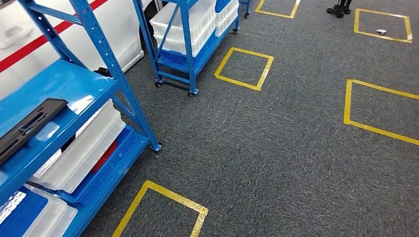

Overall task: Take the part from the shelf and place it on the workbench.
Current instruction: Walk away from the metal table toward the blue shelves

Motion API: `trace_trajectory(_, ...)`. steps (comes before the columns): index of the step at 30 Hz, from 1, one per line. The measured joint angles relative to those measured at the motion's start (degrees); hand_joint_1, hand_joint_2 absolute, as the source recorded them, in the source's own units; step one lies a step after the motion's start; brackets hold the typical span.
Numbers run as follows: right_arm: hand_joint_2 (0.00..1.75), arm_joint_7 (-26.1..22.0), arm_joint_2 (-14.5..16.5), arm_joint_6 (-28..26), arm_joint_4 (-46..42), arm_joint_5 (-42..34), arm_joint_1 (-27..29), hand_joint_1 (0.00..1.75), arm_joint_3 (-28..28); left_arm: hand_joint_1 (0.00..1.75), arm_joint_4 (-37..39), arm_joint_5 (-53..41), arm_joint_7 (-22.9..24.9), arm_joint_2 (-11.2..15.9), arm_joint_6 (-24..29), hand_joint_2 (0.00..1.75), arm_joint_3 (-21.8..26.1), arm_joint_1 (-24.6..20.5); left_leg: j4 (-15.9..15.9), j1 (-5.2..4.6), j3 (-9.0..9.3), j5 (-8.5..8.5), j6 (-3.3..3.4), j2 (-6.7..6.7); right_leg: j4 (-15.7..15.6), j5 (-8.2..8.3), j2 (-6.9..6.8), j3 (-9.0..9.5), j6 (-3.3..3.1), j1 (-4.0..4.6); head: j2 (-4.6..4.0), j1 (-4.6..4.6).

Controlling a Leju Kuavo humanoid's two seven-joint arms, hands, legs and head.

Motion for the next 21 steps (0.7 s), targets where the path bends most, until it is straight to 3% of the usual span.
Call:
trace_trajectory(1, 0.0, 0.0, 0.0, 0.1, 0.0, 0.0, 0.0, 0.0, 0.0, 0.0, 0.0, 0.0, -0.2, 0.0, 0.2, 0.0, 0.1, 0.1, 1.2, -0.03, -0.51, -0.01, 0.15, 0.1, 0.0, -0.06, -0.76, 0.02, -0.09, 0.19, 0.0, 0.0)
trace_trajectory(2, 0.0, -0.2, 0.1, 0.2, 0.0, 0.0, -0.1, 0.0, 0.1, 0.0, 0.0, 0.1, -0.4, 0.0, 0.4, 0.0, 0.2, 0.2, 0.0, -0.11, 0.22, 1.12, 0.42, 0.26, 0.0, -0.14, -1.48, 0.1, -0.16, 0.36, 0.0, 0.0)
trace_trajectory(3, 0.0, -0.5, 0.2, 0.3, 0.0, 0.0, -0.1, 0.0, 0.1, 0.0, 0.0, 0.1, -0.6, 0.0, 0.5, 0.0, 0.3, 0.3, -3.3, -0.29, 2.01, 3.0, 0.81, 0.72, 0.0, -0.23, -2.18, 0.25, -0.2, 0.49, 0.0, 0.0)
trace_trajectory(5, 0.0, -1.0, 0.7, 0.3, 0.0, 0.0, -0.2, 0.0, 0.4, 0.0, 0.0, 0.2, -1.0, 0.2, 0.7, 0.0, 0.5, 0.2, -11.5, -1.08, 6.22, 6.07, 1.85, 3.29, 0.0, -0.47, -3.46, 0.57, -0.08, 0.72, 0.0, 0.0)
trace_trajectory(7, 0.0, -1.2, 1.2, 0.3, 0.0, -0.1, -0.4, 0.0, 0.5, 0.0, 0.0, 0.2, -1.4, 0.6, 0.7, 0.0, 0.7, 0.0, -15.3, -1.81, 7.87, 6.83, 2.61, 4.86, 0.0, -0.66, -4.63, 0.72, 0.33, 0.82, 0.0, 0.01)
trace_trajectory(9, 0.0, -1.1, 1.6, 0.3, 0.0, -0.3, -0.7, 0.0, 0.5, 0.0, 0.0, 0.1, -2.0, 1.2, 0.7, 0.0, 0.9, 0.2, -15.8, -1.86, 7.92, 7.09, 3.03, 3.79, 0.0, -0.77, -5.61, 0.89, 0.83, 0.84, 0.0, 0.01)
trace_trajectory(11, 0.0, -0.7, 2.0, 0.3, 0.0, -0.3, -0.9, 0.0, 0.5, 0.0, 0.0, 0.3, -2.6, 1.6, 0.7, 0.0, 1.1, 0.4, -16.7, -1.45, 8.36, 7.74, 3.39, 2.61, 1.2, -1.76, -3.62, 0.66, 1.42, 0.68, 0.0, 0.02)
trace_trajectory(13, 0.0, -0.3, 2.5, 0.4, 0.1, -0.3, -0.8, 0.0, 0.5, 0.0, -0.1, 0.5, -2.9, 2.0, 0.7, 0.0, 1.3, 0.4, -17.2, -1.1, 8.49, 8.21, 3.65, 1.45, 6.4, -4.8, -0.04, -1.64, 1.96, 0.26, 0.0, 0.03)
trace_trajectory(15, 0.0, -0.2, 2.8, 0.3, 0.1, -0.6, -0.5, 0.0, 0.5, 0.0, -0.1, 0.1, -2.9, 2.4, 0.8, 0.0, 1.3, 0.3, -17.2, -1.03, 8.34, 8.29, 3.76, 0.02, 13.4, -7.74, 1.24, -5.18, 2.34, -0.15, 0.0, 0.02)
trace_trajectory(16, 0.0, -0.3, 2.9, 0.3, 0.1, -0.8, -0.3, 0.0, 0.5, 0.0, -0.1, -0.2, -2.8, 2.5, 0.7, 0.0, 1.3, 0.3, -17.1, -1.0, 8.34, 8.27, 3.72, -0.74, 15.1, -7.79, 1.33, -6.16, 2.53, -0.33, 0.0, 0.02)
trace_trajectory(17, 0.0, -0.6, 3.0, 0.2, 0.1, -1.1, -0.2, 0.0, 0.5, 0.0, -0.1, -0.5, -2.8, 2.6, 0.7, 0.0, 1.3, 0.4, -17.0, -0.93, 8.37, 8.23, 3.63, -1.55, 14.8, -6.73, 1.42, -6.24, 2.71, -0.53, 0.0, 0.02)
trace_trajectory(19, 0.0, -1.1, 3.1, -0.1, 0.1, -1.6, -0.1, 0.0, 0.5, 0.0, -0.1, -0.9, -3.0, 2.8, 0.3, 0.0, 1.3, 0.5, -16.5, -0.7, 8.4, 8.0, 3.23, -3.05, 8.4, -2.4, 2.32, -3.62, 2.99, -0.96, 0.0, 0.02)
trace_trajectory(21, 0.0, -1.4, 3.2, -0.6, 0.1, -1.8, -0.2, 0.0, 0.4, 0.0, -0.1, -0.9, -3.1, 3.1, -0.4, 0.0, 1.2, 0.3, -15.8, -0.6, 8.03, 7.64, 2.52, -4.28, 2.3, 0.08, 4.26, -1.1, 3.0, -1.15, 0.0, 0.01)
